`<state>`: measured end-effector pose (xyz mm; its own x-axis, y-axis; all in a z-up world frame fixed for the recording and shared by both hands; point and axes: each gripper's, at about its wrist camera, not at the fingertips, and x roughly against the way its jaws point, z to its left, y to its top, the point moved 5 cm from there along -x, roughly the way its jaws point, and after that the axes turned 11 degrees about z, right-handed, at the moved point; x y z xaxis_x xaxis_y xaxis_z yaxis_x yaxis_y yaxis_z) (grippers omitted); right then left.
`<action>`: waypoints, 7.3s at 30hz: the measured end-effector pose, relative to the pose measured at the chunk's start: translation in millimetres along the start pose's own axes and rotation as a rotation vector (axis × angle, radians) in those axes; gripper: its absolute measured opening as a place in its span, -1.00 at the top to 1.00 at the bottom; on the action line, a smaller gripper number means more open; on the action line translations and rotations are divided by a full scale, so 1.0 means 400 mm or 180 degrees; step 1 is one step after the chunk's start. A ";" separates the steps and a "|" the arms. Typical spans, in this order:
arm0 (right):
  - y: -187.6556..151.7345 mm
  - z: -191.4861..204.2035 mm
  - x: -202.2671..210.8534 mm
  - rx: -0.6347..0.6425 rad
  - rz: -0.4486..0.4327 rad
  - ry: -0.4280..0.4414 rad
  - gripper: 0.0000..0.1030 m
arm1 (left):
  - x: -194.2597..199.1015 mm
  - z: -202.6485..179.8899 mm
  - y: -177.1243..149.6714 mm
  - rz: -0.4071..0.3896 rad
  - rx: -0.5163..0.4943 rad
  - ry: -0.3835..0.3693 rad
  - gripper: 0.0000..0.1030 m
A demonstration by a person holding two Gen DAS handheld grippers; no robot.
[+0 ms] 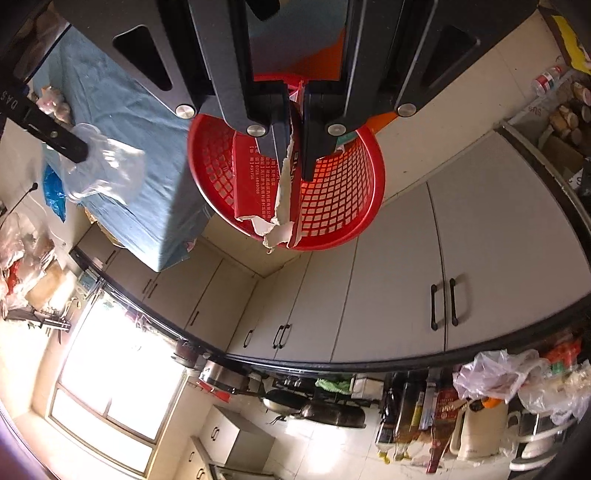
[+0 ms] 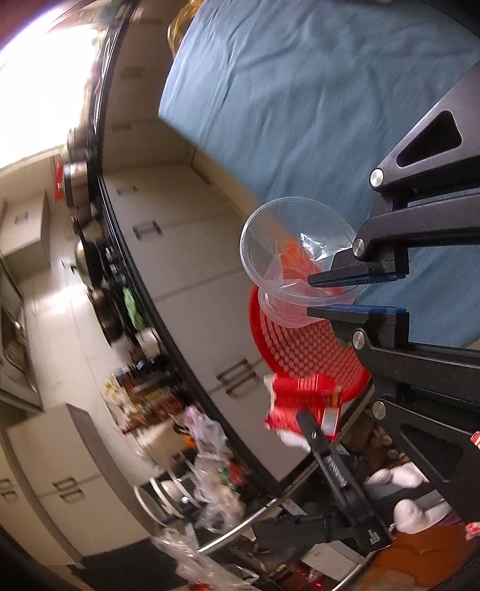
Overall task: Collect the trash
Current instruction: 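Carry both items to the red wastebasket and open both tools, then move both tools back toward the remaining trash on the table, then grasp the white plastic bags with left tool while right tool grasps the orange box, then carry both items over the red wastebasket and open both tools, then return both tools to the table toward the white box and red packet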
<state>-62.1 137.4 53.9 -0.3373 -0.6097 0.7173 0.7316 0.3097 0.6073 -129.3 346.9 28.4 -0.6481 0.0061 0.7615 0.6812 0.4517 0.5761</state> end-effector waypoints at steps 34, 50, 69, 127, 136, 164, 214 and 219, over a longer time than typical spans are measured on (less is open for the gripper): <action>-0.127 -0.152 0.115 -0.0371 -0.0074 -0.0296 -0.12 | 0.133 -0.166 -0.100 -0.0228 -0.0522 0.0077 -0.25; -0.363 -0.507 0.520 -0.1133 -0.0558 -0.1129 -0.27 | 0.109 -0.381 -0.236 0.0037 -0.1125 -0.0047 -0.28; -0.310 -0.738 0.459 -0.1835 -0.0511 -0.0735 -0.35 | 0.043 -0.519 -0.320 0.0394 -0.1353 -0.0179 -0.28; -0.345 -0.792 0.410 -0.0758 0.0026 -0.0865 -0.80 | -0.203 -0.813 -0.392 0.0964 -0.2385 -0.0219 0.35; -0.367 -0.758 0.357 -0.0590 0.0368 -0.0911 -0.80 | -0.232 -0.795 -0.394 0.0965 -0.2269 -0.0206 -0.01; -0.325 -0.456 0.352 -0.0382 0.0324 -0.1354 0.04 | 0.036 -0.381 -0.258 0.0365 -0.0857 -0.0332 0.37; -0.134 -0.243 0.110 -0.0676 0.0153 -0.0308 -0.48 | 0.033 -0.131 -0.141 0.0274 -0.0399 -0.0138 -0.19; -0.200 -0.320 0.205 -0.0795 0.0058 -0.0475 -0.51 | 0.035 -0.228 -0.185 0.0352 -0.0614 -0.0197 -0.21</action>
<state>-72.5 -30.6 20.2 -0.3927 -0.4860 0.7808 0.8553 0.1190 0.5043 -157.9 232.0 23.6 -0.5814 0.1034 0.8070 0.7979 0.2663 0.5407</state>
